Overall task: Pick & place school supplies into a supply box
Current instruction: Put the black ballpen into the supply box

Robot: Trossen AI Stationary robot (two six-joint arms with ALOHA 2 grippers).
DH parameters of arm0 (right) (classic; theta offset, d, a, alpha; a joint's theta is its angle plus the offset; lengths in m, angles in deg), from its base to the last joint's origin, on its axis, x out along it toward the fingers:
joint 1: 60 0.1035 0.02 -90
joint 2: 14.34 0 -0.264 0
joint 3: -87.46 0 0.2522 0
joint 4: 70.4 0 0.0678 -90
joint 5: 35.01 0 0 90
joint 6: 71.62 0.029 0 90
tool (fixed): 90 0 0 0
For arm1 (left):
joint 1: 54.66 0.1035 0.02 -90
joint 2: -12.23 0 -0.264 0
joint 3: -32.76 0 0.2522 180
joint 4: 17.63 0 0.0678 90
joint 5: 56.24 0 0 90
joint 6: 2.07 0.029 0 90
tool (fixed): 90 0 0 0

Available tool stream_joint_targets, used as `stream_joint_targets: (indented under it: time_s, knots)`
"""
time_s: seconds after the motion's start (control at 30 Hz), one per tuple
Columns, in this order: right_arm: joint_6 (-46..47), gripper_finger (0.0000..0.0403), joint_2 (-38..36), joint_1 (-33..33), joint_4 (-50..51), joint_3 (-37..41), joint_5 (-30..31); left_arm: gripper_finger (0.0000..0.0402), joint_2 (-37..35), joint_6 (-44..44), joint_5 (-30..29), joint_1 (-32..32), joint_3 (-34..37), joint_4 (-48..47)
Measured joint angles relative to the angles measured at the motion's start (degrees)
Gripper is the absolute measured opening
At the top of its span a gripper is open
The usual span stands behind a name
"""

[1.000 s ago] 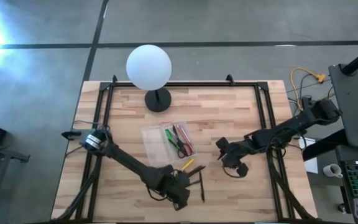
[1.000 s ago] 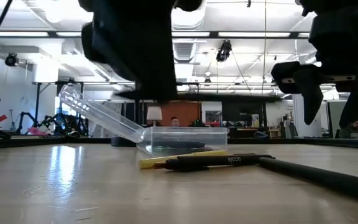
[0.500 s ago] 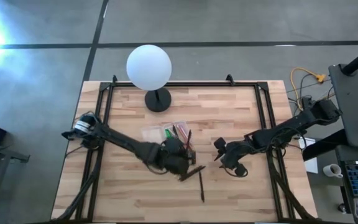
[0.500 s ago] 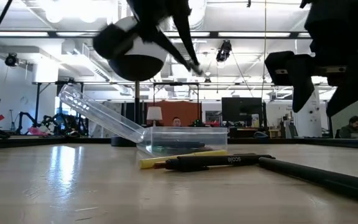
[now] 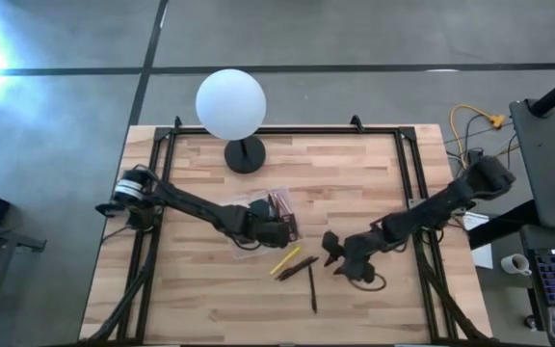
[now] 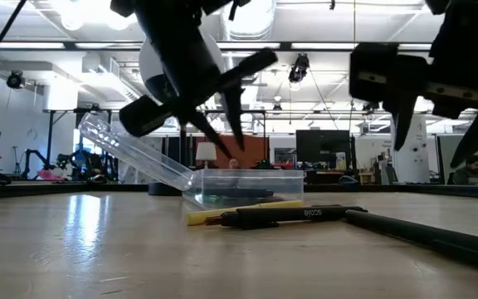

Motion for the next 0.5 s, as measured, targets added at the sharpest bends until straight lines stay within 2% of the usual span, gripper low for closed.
stream_joint_targets:
  time_s: [0.13,0.27,0.5]
  knots:
    - [-0.4,0.0173,6.58,0.33,-0.78,-4.41,0.01,0.0074,-0.77,2.0,-0.92,0.15,-1.31,-0.67]
    - [-2.96,0.0173,12.29,0.33,-0.56,-9.3,0.04,0.0078,-1.3,2.61,-2.28,0.19,-3.15,-5.73]
    - [-9.19,0.0164,16.18,0.55,1.78,-13.48,-1.52,0.0079,-3.21,4.14,-7.51,-1.23,-9.57,-15.45]
